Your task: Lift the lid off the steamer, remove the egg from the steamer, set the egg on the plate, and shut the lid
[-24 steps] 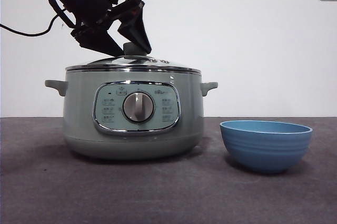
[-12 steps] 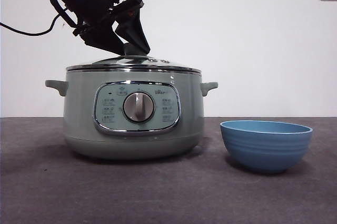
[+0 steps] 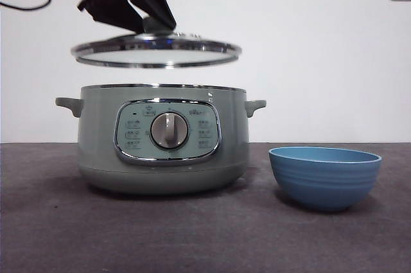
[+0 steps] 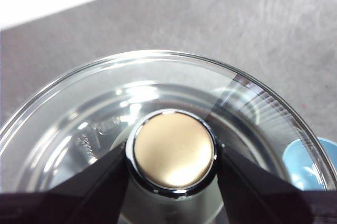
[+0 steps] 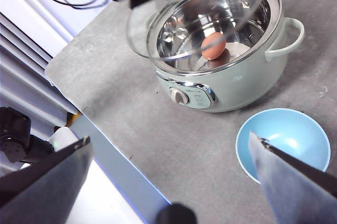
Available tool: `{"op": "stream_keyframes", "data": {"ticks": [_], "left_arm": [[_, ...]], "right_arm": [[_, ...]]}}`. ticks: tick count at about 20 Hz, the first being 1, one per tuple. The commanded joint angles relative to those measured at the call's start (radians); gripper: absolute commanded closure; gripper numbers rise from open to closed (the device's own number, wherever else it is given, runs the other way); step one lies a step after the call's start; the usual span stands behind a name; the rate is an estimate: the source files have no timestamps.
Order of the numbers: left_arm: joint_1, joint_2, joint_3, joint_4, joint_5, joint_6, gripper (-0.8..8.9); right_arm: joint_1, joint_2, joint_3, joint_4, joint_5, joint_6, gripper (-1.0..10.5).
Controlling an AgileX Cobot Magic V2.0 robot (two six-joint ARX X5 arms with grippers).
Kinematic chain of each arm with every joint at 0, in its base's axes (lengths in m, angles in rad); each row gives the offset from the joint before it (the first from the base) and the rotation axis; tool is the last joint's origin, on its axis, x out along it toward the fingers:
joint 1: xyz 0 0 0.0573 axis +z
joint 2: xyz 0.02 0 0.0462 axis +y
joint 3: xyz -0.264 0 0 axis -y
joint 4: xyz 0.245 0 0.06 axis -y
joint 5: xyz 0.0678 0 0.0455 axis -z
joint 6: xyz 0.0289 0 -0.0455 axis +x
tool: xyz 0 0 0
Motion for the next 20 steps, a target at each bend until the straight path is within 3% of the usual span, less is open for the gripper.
{"op": "stream_keyframes", "data": {"ticks": [1,7,10,17,20], "left_arm": [[-0.002,-0.072,0.040,-0.010,0.009,-0.006,8.22],[-0.002,-0.315,0.087,-0.200,-0.002,-0.006,8.22],[-0.002,-0.433,0.122,-0.323,-0.056,-0.005,8.22],[-0.002,-0.636,0.194,-0.574,-0.157,-0.033,8.22],[-0.002,-0.705,0.198,-0.639,-0.160,-0.040,8.22]], "right_arm": [[0.002,0.007,0.003,0.018,0.003,-0.002,4.4],[0.030,0.097,0.003,0.103,0.004,0.051,4.4],[0.079,0.171,0.003,0.198,0.013,0.111,4.4],[0.286,0.374,0.013,0.393,0.237,0.196,4.4],[0.403,0.489,0.082,0.401,0.401,0.203,4.4]]}}
